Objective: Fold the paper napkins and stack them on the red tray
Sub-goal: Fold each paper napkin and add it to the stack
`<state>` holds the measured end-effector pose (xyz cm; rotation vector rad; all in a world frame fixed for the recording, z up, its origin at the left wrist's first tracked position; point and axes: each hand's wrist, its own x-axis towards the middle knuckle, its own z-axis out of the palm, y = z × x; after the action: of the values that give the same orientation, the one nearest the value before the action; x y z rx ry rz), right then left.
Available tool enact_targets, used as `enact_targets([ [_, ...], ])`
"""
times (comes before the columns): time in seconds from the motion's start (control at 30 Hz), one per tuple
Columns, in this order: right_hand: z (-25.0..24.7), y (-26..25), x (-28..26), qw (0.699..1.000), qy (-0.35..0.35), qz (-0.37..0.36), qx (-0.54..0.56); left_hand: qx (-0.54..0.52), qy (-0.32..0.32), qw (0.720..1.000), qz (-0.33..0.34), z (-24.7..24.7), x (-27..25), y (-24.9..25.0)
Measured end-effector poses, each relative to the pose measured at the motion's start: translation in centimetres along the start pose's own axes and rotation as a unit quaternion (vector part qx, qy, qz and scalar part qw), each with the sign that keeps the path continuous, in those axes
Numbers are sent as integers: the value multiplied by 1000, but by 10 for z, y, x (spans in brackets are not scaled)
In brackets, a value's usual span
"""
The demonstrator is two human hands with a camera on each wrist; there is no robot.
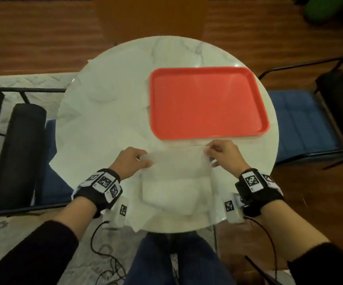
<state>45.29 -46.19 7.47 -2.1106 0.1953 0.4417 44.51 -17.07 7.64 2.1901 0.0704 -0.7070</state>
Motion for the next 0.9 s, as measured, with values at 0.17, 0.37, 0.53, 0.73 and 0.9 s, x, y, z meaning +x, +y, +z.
enact_targets([
  [0.17, 2, 10, -6, 998, 21, -52, -18, -82, 127, 988, 16, 16, -7, -20],
  [0.37, 5, 43, -52, 993, 14, -102, -60, 68, 148, 970, 178, 58, -47, -50],
  [0.53, 21, 76, -68, 984, -38, -107, -137, 206, 148, 954, 159, 76, -63, -67],
  [0.73, 25, 63, -71, 971, 27, -101, -216, 176, 201, 952, 146, 73, -67, -56],
  [0.9, 85, 16, -65, 950, -55, -157, -263, 252, 128, 948, 147, 101, -47, -23],
])
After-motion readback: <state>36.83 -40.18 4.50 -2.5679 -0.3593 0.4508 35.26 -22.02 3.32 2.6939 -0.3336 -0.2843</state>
